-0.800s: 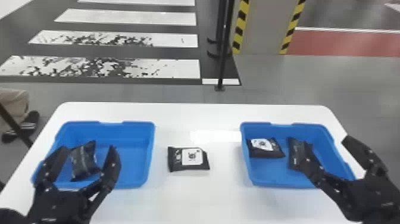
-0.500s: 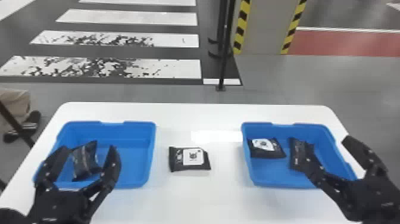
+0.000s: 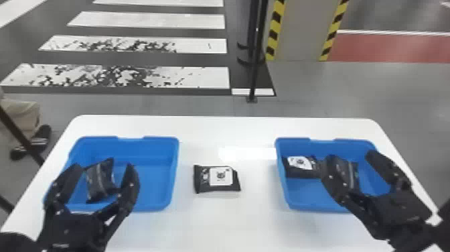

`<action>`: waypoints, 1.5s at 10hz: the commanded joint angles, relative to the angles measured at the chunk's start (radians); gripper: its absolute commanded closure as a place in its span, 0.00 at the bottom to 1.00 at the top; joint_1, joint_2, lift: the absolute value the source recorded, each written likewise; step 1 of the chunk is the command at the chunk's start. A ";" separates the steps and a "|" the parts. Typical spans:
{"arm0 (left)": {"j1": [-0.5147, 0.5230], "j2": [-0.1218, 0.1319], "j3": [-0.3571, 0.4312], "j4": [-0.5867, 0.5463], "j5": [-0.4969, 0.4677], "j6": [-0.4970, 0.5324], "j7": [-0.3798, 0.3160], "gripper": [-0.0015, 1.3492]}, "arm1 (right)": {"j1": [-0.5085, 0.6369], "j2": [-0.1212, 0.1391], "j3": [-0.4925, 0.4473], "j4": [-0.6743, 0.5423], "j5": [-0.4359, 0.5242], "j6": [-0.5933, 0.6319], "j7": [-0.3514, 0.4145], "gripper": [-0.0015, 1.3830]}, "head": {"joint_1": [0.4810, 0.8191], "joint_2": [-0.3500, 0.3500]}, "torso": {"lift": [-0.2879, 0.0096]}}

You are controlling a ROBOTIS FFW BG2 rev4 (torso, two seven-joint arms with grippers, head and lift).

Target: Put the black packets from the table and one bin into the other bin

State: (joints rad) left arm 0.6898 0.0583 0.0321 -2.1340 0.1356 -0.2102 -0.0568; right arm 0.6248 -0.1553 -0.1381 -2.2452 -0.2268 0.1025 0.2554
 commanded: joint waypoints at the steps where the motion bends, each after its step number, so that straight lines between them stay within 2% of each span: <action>1: 0.000 0.000 0.000 0.000 -0.002 0.002 0.000 0.10 | -0.129 -0.013 0.030 0.101 -0.001 0.072 0.065 0.10 | 0.63 0.49 | 0.60; 3: 0.000 0.000 0.002 0.000 0.000 0.004 0.000 0.10 | -0.316 -0.038 0.106 0.239 -0.001 0.163 0.146 0.10 | 0.63 0.55 | 0.60; 4: -0.003 -0.002 0.002 0.000 0.000 0.006 0.000 0.10 | -0.399 -0.056 0.168 0.330 -0.024 0.170 0.176 0.11 | 0.63 0.58 | 0.60; 7: -0.003 -0.003 0.004 0.000 -0.002 0.006 0.000 0.10 | -0.608 -0.092 0.347 0.565 -0.046 0.207 0.228 0.10 | 0.63 0.70 | 0.60; 9: -0.008 -0.005 0.004 0.002 -0.002 0.011 0.000 0.11 | -0.723 -0.098 0.447 0.725 -0.048 0.190 0.252 0.11 | 0.63 0.78 | 0.60; 13: -0.012 -0.006 0.008 0.012 0.000 0.009 0.000 0.11 | -0.922 -0.102 0.645 0.968 -0.042 0.221 0.281 0.11 | 0.63 0.85 | 0.60; 15: -0.015 -0.008 0.008 0.020 0.002 0.004 0.000 0.11 | -0.978 -0.102 0.706 1.032 -0.034 0.253 0.289 0.13 | 0.63 0.87 | 0.60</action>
State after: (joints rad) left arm 0.6752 0.0508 0.0397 -2.1176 0.1373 -0.2047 -0.0568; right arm -0.3392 -0.2576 0.5532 -1.2306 -0.2650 0.3455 0.5450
